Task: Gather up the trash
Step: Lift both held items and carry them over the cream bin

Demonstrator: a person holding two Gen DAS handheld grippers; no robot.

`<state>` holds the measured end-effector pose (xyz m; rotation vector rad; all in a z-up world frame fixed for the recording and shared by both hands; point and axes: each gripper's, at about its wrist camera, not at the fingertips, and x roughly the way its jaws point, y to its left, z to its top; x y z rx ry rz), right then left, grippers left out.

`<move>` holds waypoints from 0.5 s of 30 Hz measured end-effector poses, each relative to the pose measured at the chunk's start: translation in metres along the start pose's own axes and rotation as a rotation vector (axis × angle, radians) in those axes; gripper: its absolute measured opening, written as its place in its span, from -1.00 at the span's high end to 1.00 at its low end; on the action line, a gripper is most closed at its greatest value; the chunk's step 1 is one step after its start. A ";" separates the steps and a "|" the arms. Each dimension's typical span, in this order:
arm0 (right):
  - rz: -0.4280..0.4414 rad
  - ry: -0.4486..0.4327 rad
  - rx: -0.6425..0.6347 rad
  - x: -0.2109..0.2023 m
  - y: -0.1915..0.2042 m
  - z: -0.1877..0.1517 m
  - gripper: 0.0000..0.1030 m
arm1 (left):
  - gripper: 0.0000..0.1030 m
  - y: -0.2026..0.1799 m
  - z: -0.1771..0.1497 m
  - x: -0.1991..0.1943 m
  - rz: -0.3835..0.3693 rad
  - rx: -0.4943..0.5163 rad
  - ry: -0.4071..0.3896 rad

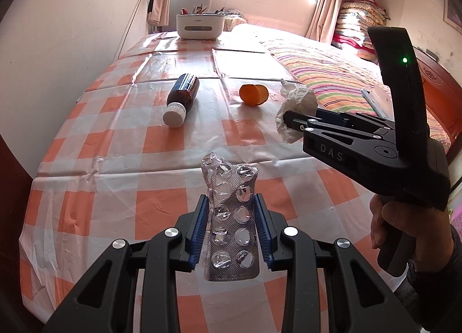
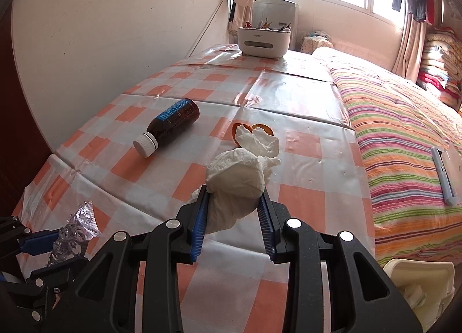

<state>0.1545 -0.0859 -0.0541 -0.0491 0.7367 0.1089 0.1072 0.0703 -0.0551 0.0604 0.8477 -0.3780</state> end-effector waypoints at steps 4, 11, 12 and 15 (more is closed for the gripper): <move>-0.016 -0.009 0.012 -0.011 -0.014 -0.005 0.39 | 0.39 -0.013 0.002 0.004 -0.009 0.022 -0.003; -0.038 -0.031 0.029 -0.029 -0.035 -0.012 0.38 | 0.39 -0.034 0.006 0.008 -0.011 0.056 -0.015; -0.041 -0.033 0.031 -0.032 -0.038 -0.013 0.38 | 0.39 -0.037 0.006 0.009 -0.010 0.061 -0.017; -0.052 -0.041 0.040 -0.039 -0.046 -0.017 0.38 | 0.39 -0.045 0.008 0.009 -0.007 0.074 -0.024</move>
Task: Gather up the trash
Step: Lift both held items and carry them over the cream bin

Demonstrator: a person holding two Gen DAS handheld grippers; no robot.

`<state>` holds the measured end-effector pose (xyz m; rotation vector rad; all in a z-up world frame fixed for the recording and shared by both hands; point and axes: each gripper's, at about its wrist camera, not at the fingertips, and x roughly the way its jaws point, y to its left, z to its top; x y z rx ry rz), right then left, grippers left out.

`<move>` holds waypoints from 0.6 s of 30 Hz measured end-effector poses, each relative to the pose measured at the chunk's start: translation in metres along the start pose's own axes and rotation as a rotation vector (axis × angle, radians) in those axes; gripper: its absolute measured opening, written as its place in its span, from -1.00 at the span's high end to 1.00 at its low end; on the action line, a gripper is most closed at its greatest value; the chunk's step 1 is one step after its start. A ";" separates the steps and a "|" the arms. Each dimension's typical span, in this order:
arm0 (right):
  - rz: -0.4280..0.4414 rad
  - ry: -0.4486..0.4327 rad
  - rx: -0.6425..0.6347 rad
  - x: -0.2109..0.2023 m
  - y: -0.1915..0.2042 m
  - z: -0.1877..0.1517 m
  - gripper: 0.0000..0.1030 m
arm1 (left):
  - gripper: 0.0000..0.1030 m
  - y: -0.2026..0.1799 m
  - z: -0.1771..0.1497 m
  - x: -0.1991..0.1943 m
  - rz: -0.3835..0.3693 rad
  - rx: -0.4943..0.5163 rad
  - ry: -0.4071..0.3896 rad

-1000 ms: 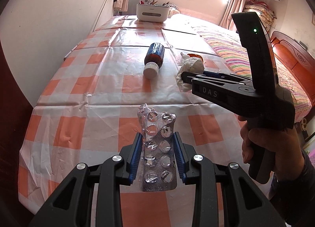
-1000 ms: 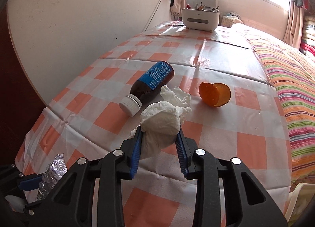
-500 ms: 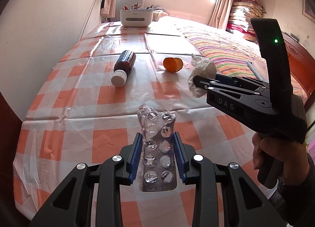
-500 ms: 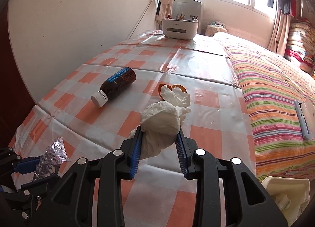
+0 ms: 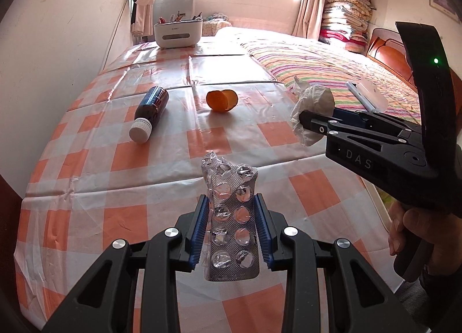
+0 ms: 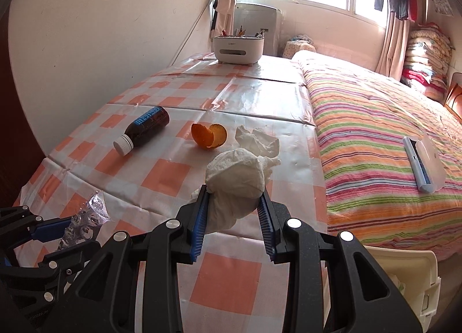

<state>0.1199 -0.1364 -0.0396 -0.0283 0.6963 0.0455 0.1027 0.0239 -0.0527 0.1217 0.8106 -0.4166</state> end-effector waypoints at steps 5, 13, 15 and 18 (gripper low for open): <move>-0.018 -0.011 0.021 -0.010 -0.017 -0.004 0.38 | 0.39 -0.012 0.003 0.001 0.006 0.020 -0.012; -0.042 -0.032 0.063 -0.028 -0.043 -0.012 0.38 | 0.39 -0.033 0.008 0.004 0.003 0.044 -0.018; -0.046 -0.037 0.077 -0.033 -0.049 -0.015 0.38 | 0.39 -0.039 0.009 0.004 0.005 0.054 -0.021; -0.055 -0.043 0.095 -0.040 -0.060 -0.021 0.38 | 0.39 -0.048 0.011 0.006 0.003 0.066 -0.022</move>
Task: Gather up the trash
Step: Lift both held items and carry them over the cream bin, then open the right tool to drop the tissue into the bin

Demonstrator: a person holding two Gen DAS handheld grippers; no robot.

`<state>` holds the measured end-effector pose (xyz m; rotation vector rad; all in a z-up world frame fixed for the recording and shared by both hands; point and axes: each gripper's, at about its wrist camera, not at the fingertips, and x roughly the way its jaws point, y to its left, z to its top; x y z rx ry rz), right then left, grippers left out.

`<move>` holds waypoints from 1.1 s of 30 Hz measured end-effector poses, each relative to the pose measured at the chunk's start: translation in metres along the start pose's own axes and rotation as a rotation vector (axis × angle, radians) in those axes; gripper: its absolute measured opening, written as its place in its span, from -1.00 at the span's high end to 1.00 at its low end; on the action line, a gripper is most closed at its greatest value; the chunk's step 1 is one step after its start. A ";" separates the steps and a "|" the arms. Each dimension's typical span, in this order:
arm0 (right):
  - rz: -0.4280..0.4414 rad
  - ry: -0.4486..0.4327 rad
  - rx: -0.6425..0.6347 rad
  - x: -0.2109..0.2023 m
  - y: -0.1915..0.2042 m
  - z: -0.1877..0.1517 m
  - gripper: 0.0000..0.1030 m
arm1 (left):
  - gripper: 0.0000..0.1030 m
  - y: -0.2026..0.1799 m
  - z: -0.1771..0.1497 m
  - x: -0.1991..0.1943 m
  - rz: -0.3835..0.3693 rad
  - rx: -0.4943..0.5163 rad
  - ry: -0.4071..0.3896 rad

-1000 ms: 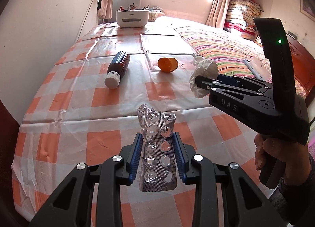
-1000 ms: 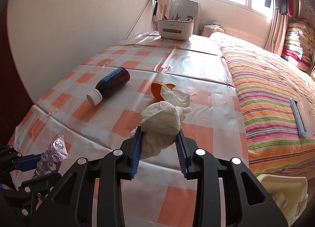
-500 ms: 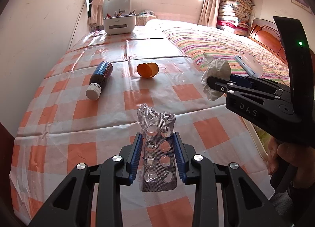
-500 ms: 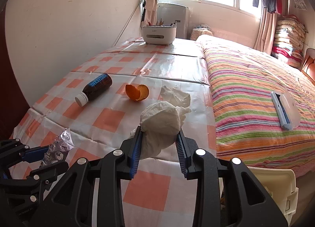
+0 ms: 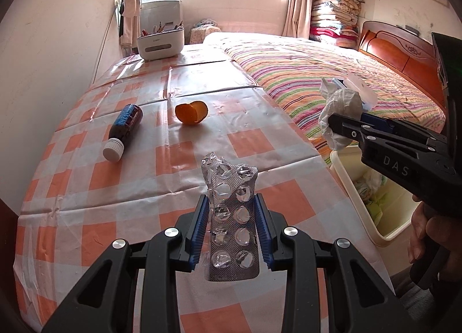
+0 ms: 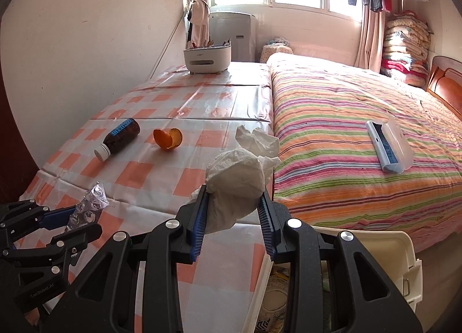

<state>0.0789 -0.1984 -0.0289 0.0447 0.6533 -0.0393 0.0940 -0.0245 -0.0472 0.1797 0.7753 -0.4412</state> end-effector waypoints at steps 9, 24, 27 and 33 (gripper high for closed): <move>-0.037 -0.035 0.046 -0.021 -0.030 -0.007 0.37 | 0.39 -0.030 0.009 0.004 -0.017 0.037 -0.009; -0.106 -0.077 0.176 -0.050 -0.089 -0.026 0.35 | 0.39 -0.074 0.013 0.006 -0.047 0.106 -0.015; -0.118 -0.077 0.208 -0.054 -0.099 -0.032 0.33 | 0.39 -0.081 0.012 0.008 -0.054 0.117 -0.012; -0.141 -0.095 0.229 -0.063 -0.107 -0.039 0.29 | 0.39 -0.093 0.012 0.011 -0.064 0.137 -0.004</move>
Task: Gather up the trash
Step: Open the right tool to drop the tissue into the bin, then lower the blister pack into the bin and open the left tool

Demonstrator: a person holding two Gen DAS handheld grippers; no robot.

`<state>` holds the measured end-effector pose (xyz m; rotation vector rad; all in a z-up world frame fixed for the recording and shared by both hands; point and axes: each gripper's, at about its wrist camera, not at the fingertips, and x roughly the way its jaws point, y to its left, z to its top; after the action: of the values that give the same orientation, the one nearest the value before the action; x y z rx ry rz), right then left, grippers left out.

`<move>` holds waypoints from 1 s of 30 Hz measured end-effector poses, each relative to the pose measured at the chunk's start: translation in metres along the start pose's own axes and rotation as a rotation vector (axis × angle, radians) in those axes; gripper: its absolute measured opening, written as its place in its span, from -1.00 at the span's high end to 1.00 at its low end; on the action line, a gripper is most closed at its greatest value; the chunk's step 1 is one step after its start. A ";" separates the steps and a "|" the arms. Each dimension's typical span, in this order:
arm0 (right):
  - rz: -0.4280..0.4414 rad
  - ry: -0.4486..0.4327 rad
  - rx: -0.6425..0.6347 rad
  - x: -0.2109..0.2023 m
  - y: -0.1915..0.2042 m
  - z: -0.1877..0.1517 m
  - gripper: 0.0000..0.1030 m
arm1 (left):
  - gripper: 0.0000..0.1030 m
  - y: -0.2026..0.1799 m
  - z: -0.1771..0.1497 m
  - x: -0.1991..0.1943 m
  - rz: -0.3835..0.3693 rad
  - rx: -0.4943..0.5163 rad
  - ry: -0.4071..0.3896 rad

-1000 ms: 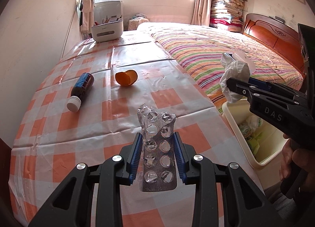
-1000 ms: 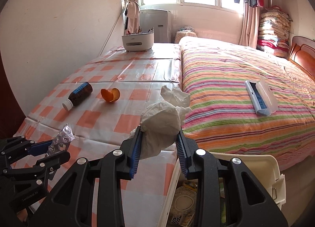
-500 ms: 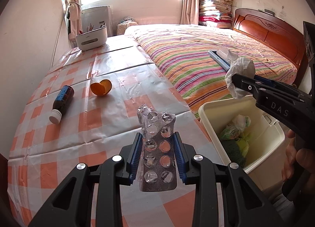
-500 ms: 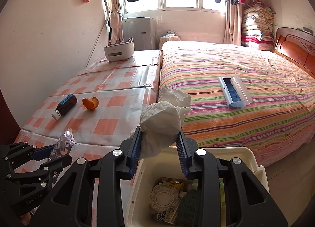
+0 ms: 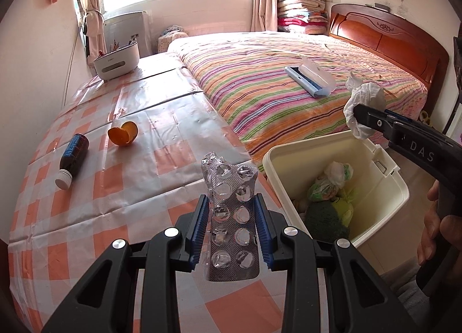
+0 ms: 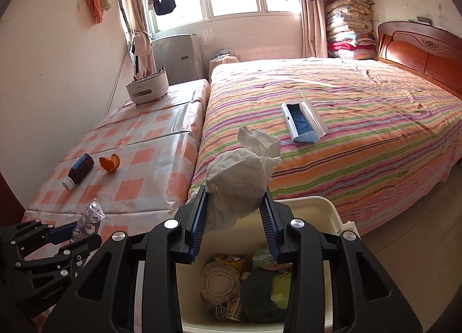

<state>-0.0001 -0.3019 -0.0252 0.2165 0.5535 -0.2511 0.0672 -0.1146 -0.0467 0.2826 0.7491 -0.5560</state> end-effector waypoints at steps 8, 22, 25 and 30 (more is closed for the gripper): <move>-0.011 -0.039 0.032 -0.010 -0.009 0.001 -0.19 | 0.39 -0.013 0.001 0.003 -0.010 0.016 0.003; -0.053 -0.054 0.103 -0.013 -0.025 0.003 -0.39 | 0.39 -0.031 0.010 0.008 -0.052 0.034 0.001; -0.080 -0.053 0.113 -0.013 -0.030 0.004 -0.40 | 0.39 -0.035 0.013 0.011 -0.068 0.036 0.007; -0.106 -0.057 0.130 -0.013 -0.037 0.005 -0.40 | 0.39 -0.045 0.019 0.014 -0.097 0.048 0.013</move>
<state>-0.0191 -0.3356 -0.0193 0.3053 0.4930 -0.3956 0.0606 -0.1654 -0.0452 0.2957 0.7655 -0.6654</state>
